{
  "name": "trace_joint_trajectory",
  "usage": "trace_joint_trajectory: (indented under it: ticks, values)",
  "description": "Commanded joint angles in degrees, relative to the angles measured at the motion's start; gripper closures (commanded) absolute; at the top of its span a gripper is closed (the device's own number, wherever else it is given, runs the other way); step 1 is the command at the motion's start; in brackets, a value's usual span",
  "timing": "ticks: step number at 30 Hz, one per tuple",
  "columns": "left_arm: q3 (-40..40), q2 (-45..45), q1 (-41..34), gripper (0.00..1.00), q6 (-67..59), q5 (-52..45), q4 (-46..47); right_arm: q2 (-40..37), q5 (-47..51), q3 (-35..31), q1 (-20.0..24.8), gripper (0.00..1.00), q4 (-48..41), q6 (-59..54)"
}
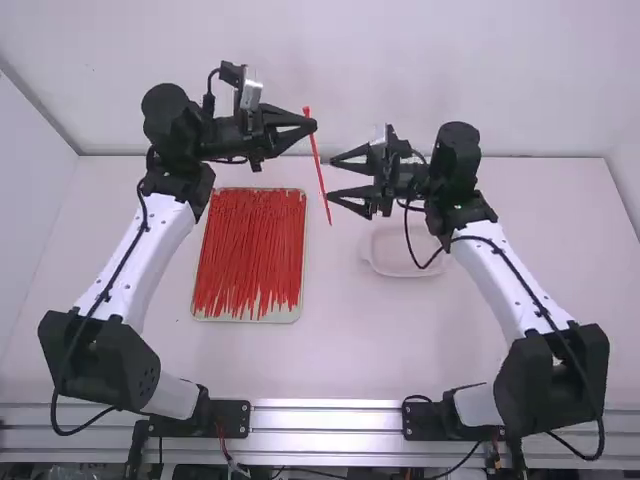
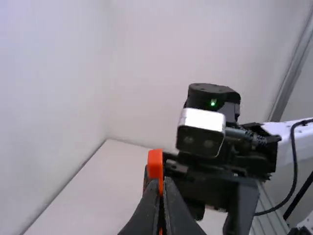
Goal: Fasten the cable tie
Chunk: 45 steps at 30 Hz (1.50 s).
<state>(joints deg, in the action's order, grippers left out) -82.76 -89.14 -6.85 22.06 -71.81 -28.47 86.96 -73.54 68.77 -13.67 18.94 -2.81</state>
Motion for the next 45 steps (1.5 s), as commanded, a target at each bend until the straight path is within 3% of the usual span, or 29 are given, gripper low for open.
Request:
trace_joint_trajectory:
  ticks: [1, 5, 10, 11, 12, 17, 19, 22, 26, 39, 45]
  values:
    - [-1.5, 0.1, -1.5, 0.98, 2.6, -0.7, -1.1, 0.6, -0.8, 1.6, -0.9, 0.31, 0.4, 1.3]
    - [-1.5, 0.1, -2.4, 0.98, 2.6, 0.0, -0.8, 0.7, 0.9, 1.6, -1.5, 0.41, 0.1, 1.4]
    - [-1.5, 0.1, -2.6, 0.98, 2.6, 0.7, -0.5, 0.7, 0.9, 1.6, -1.3, 0.80, 0.0, 1.6]
    - [-1.5, 0.1, -2.4, 0.98, 2.6, 0.8, -0.5, 0.7, 0.9, 1.6, -1.4, 0.96, 0.0, 1.6]
    - [-1.5, 0.1, -2.3, 0.98, 2.6, 0.8, -0.5, 0.7, 0.9, 1.6, -1.4, 0.99, 0.0, 1.5]
    - [-1.5, 0.1, -2.3, 0.98, 2.6, 0.9, -0.7, 0.7, 1.6, 1.6, -1.4, 1.00, 0.2, 3.0]
    - [-1.5, 0.1, -2.2, 0.86, 2.6, 0.9, -1.8, 0.7, 2.0, 1.6, -1.4, 1.00, 0.5, 3.0]
    - [-1.5, 0.1, -2.1, 0.78, 4.3, 1.4, -3.8, 0.7, 1.6, 1.6, -1.4, 1.00, 1.8, 3.0]
    - [-1.5, 0.1, -2.2, 0.88, 5.8, 2.1, -6.1, 0.7, 1.6, 1.6, -1.4, 1.00, 3.1, 3.7]
    - [-1.5, 0.1, -2.2, 0.90, 5.8, 2.4, -9.3, 0.7, 1.8, 1.6, -1.4, 1.00, 6.8, 6.0]
    - [-1.5, 0.1, -2.2, 0.96, 7.1, 3.1, -11.0, 0.7, 2.0, 1.6, -1.4, 1.00, 6.8, 5.6]
